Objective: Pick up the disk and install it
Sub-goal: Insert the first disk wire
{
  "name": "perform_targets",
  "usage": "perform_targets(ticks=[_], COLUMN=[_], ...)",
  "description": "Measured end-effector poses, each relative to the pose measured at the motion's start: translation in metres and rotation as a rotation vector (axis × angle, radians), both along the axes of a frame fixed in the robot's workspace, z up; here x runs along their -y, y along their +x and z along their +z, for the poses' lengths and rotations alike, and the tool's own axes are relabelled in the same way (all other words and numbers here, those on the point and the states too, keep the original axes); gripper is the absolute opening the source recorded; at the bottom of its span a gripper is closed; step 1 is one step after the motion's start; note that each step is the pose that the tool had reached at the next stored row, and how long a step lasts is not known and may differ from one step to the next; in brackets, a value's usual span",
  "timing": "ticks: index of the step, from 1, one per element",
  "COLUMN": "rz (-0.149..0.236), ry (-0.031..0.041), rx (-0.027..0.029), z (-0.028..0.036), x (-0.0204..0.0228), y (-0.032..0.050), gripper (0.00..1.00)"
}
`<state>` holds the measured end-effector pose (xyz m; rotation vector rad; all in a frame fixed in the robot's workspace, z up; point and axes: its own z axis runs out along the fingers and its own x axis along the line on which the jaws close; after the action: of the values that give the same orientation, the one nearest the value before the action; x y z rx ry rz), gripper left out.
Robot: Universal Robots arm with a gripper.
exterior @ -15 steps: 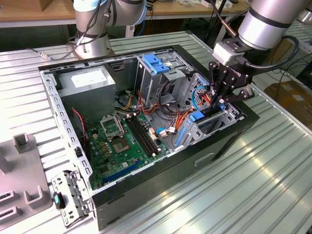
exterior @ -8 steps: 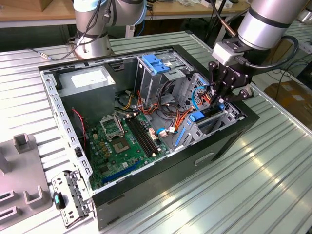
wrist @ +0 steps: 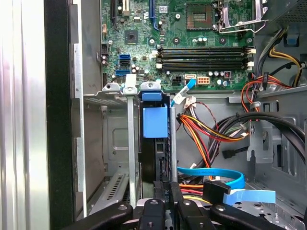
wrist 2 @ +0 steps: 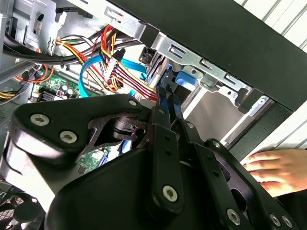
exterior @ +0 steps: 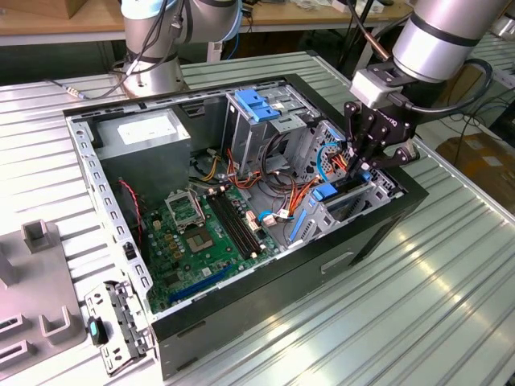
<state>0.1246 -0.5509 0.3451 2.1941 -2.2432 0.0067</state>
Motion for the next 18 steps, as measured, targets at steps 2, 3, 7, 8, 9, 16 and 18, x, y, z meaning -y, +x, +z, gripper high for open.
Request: perform_targets(ticks=[2,3,7,8,9,16,18], rz=[0.0,0.0,0.0,0.0,0.0,0.0,0.0], ry=[0.0,0.0001,0.0001,0.0,0.0,-0.0001,-0.0002], rx=[0.0,0.0,0.0001,0.0,0.0,0.0,0.0], z=[0.0,0.0,0.0,0.0,-0.0001,-0.003,-0.0035], x=[0.0,0.0,0.0001,0.0001,0.0001,0.0001,0.0001], y=[0.0,0.0,0.0,0.0,0.0,0.0,0.0], gripper=[0.17,0.17,0.17,0.17,0.17,0.17,0.17])
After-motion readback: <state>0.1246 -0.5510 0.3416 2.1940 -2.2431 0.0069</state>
